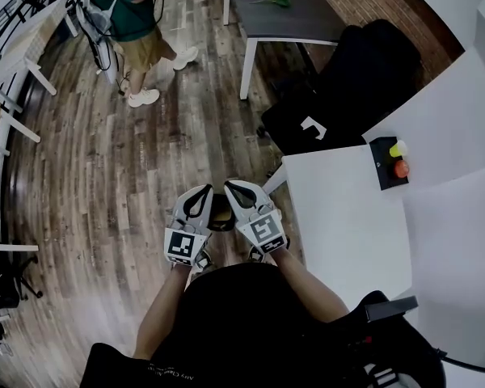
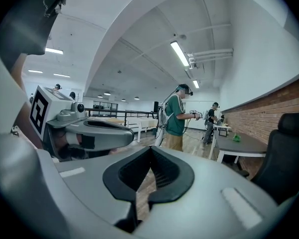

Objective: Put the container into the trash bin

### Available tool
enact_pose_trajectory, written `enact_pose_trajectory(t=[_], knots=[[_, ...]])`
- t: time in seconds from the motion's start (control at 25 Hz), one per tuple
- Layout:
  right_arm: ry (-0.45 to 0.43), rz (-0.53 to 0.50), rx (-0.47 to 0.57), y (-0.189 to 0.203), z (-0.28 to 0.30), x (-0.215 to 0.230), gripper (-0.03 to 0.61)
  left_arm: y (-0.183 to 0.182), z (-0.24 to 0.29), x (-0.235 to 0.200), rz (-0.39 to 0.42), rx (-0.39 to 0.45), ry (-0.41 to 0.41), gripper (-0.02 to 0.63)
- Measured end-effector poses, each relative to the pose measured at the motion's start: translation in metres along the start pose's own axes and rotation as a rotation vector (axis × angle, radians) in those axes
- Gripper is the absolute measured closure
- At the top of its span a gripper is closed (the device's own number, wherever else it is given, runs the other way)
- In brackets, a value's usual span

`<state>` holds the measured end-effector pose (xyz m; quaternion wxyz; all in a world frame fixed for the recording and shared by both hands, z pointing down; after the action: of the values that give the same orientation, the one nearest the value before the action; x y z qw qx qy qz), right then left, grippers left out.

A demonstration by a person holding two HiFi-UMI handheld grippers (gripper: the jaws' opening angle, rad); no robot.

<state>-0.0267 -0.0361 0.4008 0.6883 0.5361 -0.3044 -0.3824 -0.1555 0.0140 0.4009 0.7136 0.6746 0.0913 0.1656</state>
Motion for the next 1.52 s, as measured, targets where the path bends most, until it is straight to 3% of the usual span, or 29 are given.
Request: enact_pose_trajectory(t=[0.28, 0.48, 1.0, 1.52], knots=[[-0.008, -0.006, 0.008, -0.003, 0.001, -0.004, 0.566, 0.003, -0.001, -0.003, -0.001, 0.036, -0.013, 0.618], [-0.008, -0.009, 0.006, -0.006, 0.000, -0.005, 0.566, 0.003, -0.003, -0.004, -0.003, -0.007, -0.014, 0.618], [0.008, -0.015, 0.009, -0.005, 0.001, -0.006, 0.566, 0.007, -0.004, -0.004, 0.011, 0.027, 0.013, 0.618], [-0.023, -0.013, 0.012, -0.007, 0.015, -0.018, 0.566, 0.005, -0.014, -0.017, -0.009, -0.016, -0.009, 0.618]])
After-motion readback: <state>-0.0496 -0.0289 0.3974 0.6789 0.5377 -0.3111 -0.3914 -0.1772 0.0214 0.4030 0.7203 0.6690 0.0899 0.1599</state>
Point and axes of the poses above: the fingertips, and each gripper's own axes: z forward along the fingers, x to its right, y out of its underside, the point moved 8 cm from there along -z, backward along the fingers, and after that the axes turned 5 degrees about z, right-handed, at the moved point
